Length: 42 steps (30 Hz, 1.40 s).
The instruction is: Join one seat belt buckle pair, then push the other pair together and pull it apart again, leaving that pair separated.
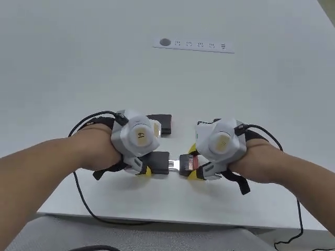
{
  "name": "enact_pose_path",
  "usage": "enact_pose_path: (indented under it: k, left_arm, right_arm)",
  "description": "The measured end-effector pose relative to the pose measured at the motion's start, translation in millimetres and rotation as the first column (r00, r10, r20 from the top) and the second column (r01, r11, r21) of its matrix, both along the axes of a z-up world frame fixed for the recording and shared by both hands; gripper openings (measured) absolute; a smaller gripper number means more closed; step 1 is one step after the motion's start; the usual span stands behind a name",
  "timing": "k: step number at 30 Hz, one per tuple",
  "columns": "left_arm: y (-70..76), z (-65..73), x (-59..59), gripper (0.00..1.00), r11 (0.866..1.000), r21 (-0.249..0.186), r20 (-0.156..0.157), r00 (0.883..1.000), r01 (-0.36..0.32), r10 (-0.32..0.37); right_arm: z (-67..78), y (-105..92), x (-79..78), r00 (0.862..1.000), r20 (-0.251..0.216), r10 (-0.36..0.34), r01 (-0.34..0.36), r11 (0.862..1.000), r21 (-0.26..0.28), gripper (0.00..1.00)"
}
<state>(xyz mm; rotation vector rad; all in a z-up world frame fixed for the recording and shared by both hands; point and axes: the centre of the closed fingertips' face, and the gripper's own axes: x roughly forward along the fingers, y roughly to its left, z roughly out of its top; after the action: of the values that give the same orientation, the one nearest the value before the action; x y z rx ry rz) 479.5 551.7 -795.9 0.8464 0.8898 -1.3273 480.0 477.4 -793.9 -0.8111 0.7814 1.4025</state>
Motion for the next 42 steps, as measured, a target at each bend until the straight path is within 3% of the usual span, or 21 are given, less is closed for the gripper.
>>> enact_pose_path:
  k: [4,11,21,35,42]
  left_arm:
    - [0.7,-0.7,0.9,0.32,1.000,0.003,-0.007,1.000,0.010,-0.010]
    - [0.0,0.2,0.3,0.32,0.999,-0.029,-0.007,1.000,0.024,-0.025]
    - [-1.3,3.4,-2.7,0.32,0.999,-0.026,-0.005,0.999,0.033,-0.034]
    - [-0.4,0.3,-2.1,0.32,0.999,-0.039,-0.013,1.000,0.016,-0.016]
    - [0.5,-0.7,-0.6,0.32,1.000,-0.016,-0.018,1.000,0.019,-0.019]
  right_arm:
    - [0.8,1.7,-1.2,1.000,0.003,-0.011,0.011,1.000,0.002,0.29]
    - [0.0,6.5,-0.7,0.999,0.000,-0.036,0.036,0.999,0.010,0.28]
    - [0.3,22.5,0.6,0.999,0.004,-0.051,0.050,0.998,0.030,0.28]
    - [3.0,19.4,-6.1,0.999,-0.001,-0.053,0.053,0.998,0.029,0.29]
    - [-1.8,14.2,-3.9,0.999,0.007,-0.046,0.046,0.999,0.001,0.28]
